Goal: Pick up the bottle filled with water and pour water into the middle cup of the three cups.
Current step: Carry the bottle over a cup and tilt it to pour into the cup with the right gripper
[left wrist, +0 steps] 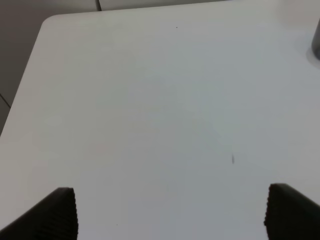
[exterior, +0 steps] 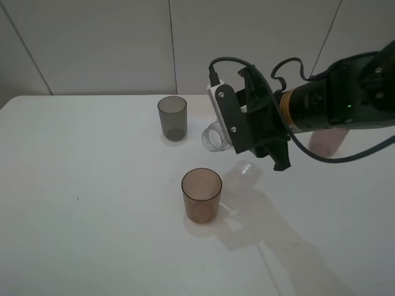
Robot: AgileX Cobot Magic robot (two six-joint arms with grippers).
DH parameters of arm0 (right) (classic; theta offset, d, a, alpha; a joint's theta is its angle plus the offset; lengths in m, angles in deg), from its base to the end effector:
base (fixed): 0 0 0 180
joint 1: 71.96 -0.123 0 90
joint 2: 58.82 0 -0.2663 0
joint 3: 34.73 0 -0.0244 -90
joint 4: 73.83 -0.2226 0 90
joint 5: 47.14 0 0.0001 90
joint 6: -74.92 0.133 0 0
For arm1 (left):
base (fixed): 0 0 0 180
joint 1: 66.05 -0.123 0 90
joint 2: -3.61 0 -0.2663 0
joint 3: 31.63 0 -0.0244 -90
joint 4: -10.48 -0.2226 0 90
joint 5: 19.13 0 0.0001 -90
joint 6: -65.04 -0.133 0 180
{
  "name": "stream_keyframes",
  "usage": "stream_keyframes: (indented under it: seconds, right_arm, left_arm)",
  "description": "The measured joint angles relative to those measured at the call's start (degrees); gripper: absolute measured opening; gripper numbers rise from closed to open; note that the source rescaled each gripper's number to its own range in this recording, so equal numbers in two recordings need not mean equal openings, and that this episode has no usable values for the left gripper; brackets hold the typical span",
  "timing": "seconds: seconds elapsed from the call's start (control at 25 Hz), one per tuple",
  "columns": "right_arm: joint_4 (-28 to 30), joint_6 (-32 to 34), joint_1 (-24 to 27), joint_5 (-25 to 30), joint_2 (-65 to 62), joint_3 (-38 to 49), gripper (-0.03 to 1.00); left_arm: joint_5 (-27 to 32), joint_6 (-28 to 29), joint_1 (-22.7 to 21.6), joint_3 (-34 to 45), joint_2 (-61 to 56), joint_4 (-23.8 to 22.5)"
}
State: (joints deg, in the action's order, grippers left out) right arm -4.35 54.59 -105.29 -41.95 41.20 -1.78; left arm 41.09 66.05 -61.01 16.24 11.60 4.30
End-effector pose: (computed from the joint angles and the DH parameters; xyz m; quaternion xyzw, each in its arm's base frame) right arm 0.2735 0.1663 0.1580 -0.8031 0.4540 -0.2160 0.3199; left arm 0.0269 0.0101 0.2471 0.0277 0.8467 0.0259 0.5307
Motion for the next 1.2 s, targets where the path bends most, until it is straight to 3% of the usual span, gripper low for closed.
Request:
stream_keyframes:
  seconds: [0.24,0.56,0.92,1.2]
  right_arm:
    - [6.6,1.8,-1.0,2.3,1.3,0.0,0.00]
    - [17.3,9.6,-3.4,4.7,1.4,0.0,0.00]
    - [20.6,11.2,-5.2,6.2,1.4,0.0,0.00]
    - [29.1,20.3,-6.7,8.3,1.4,0.0,0.00]
  left_arm:
    - [0.0,0.0,0.0,0.0,0.0,0.0]
    - [0.0,0.0,0.0,0.0,0.0,0.0]
    - [0.0,0.0,0.0,0.0,0.0,0.0]
    - [0.0,0.0,0.0,0.0,0.0,0.0]
